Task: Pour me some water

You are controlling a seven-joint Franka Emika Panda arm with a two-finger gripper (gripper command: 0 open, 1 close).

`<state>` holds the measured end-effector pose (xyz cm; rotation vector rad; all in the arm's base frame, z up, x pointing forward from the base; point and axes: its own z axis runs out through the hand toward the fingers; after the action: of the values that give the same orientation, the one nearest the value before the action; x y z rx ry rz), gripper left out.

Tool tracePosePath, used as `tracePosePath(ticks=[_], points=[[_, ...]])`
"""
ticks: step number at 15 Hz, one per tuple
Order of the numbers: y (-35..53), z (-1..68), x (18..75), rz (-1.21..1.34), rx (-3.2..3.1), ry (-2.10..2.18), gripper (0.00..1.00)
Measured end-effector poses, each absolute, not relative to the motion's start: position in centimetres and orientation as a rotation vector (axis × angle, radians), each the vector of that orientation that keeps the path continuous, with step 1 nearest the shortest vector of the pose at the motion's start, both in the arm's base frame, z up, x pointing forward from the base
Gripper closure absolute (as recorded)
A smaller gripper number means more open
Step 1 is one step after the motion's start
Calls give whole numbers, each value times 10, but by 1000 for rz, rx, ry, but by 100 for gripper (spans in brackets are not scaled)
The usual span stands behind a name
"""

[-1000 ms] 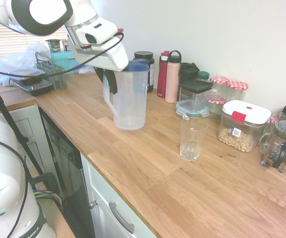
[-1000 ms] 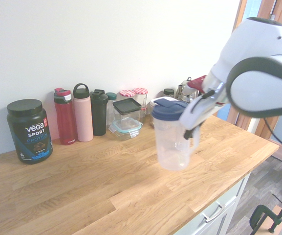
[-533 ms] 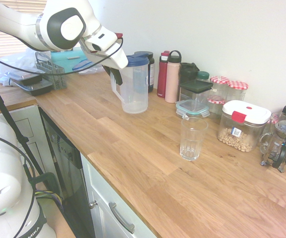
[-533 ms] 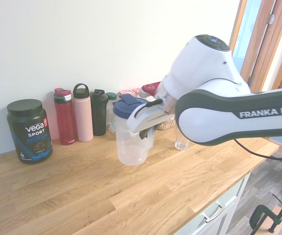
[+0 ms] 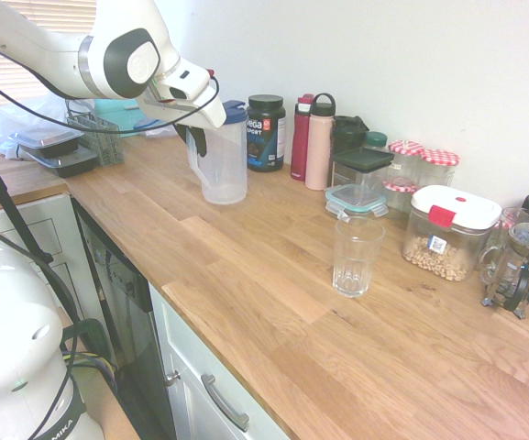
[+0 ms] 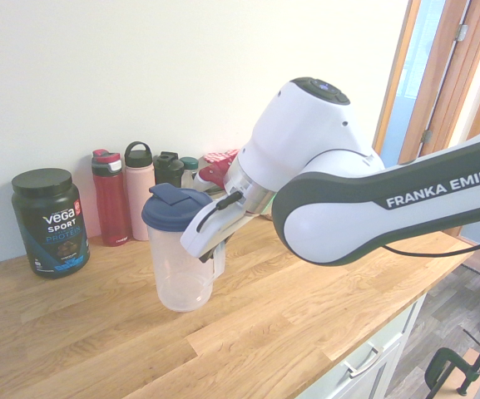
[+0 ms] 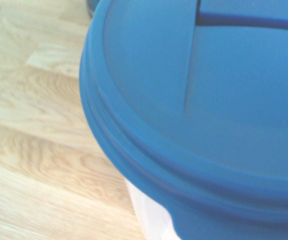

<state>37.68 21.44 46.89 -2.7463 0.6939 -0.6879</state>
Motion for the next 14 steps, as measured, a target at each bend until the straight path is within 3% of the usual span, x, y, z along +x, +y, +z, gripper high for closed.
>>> tracePosePath(ticks=[12, 13, 14], points=[[213, 433, 396, -707, -2758, 702, 100], [213, 432, 397, -704, -2755, 706, 0], [214, 433, 398, -700, -2752, 712, 0]])
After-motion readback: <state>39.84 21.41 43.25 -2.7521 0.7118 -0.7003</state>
